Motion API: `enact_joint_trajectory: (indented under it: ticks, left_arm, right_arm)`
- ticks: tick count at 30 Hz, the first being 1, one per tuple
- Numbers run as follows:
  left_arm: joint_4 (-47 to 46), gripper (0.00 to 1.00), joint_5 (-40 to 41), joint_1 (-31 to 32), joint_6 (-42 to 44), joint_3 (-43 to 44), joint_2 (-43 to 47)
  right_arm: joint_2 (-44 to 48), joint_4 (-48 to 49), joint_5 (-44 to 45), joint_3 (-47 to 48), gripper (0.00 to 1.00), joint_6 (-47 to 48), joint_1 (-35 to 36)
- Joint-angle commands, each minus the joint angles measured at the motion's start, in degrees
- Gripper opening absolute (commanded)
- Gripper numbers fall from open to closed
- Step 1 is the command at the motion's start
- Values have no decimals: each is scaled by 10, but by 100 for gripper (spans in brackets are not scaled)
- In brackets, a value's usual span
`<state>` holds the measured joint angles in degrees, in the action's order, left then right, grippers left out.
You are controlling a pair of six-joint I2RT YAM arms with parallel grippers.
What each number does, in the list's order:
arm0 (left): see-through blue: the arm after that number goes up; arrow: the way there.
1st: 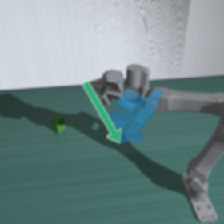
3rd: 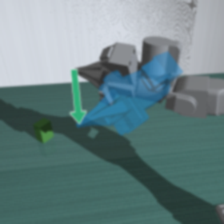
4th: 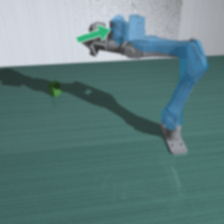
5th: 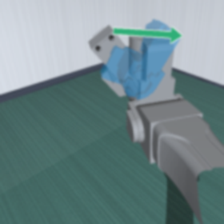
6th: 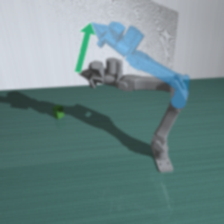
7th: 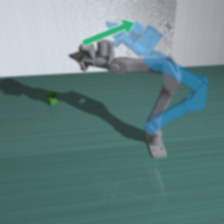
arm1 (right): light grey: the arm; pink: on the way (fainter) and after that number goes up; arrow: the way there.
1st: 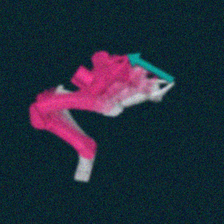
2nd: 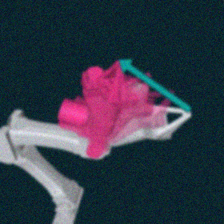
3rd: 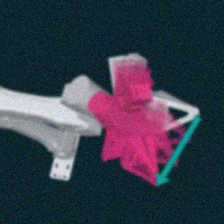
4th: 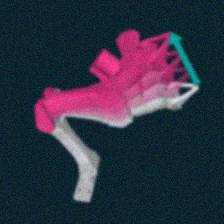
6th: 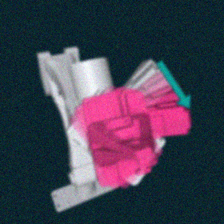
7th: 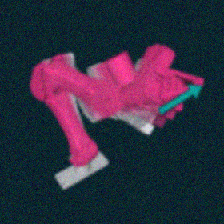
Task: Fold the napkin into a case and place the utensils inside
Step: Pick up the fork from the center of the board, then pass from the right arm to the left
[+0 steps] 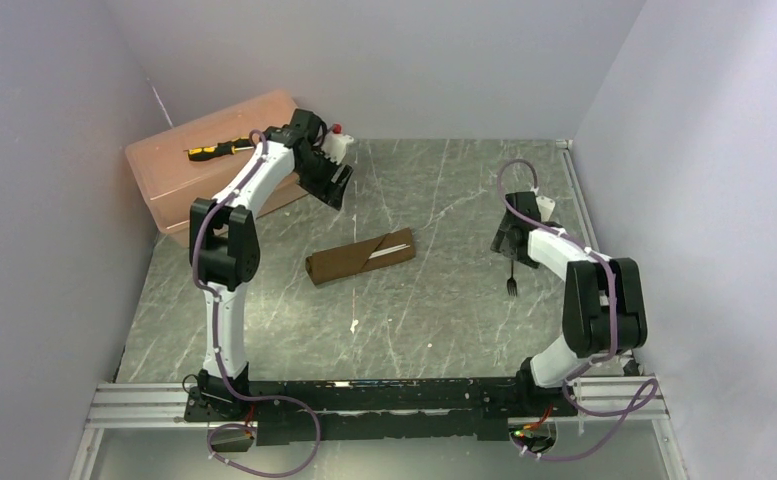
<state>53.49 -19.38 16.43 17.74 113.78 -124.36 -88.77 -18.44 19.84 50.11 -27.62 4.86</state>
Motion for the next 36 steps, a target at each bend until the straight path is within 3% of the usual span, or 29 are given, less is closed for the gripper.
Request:
enact_joint_trajectory:
  ticks: [1, 4, 6, 16, 21, 24, 29, 33, 36]
  left_arm:
    - [24, 76, 34, 0, 14, 35, 44]
    - [26, 79, 39, -5, 12, 43, 45]
    - [27, 92, 38, -9, 10, 50, 45]
    - [53, 94, 32, -19, 5, 108, 31]
    - [54, 94, 4, -19, 8, 93, 38]
    - [29, 94, -61, -20, 48, 57, 61]
    - [26, 94, -192, -20, 170, 13, 99]
    - [43, 94, -213, -19, 284, -7, 139]
    - [-12, 94, -202, -14, 400, -106, 218]
  right_arm:
    - [-20, 16, -14, -13, 66, -18, -4]
    - [-35, 23, -27, -15, 59, -12, -6]
    - [-44, 23, -40, -9, 53, -7, -10]
    - [-70, 35, -114, -7, 0, 3, -23]
    - [-32, 67, -145, -14, 0, 13, -15]
    - [-1, 70, -155, 8, 0, 35, 10]
    - [9, 42, -202, 97, 0, 98, 85]
    - [3, 23, -281, 162, 0, 123, 131]
    - [-4, 23, -368, 203, 0, 132, 157]
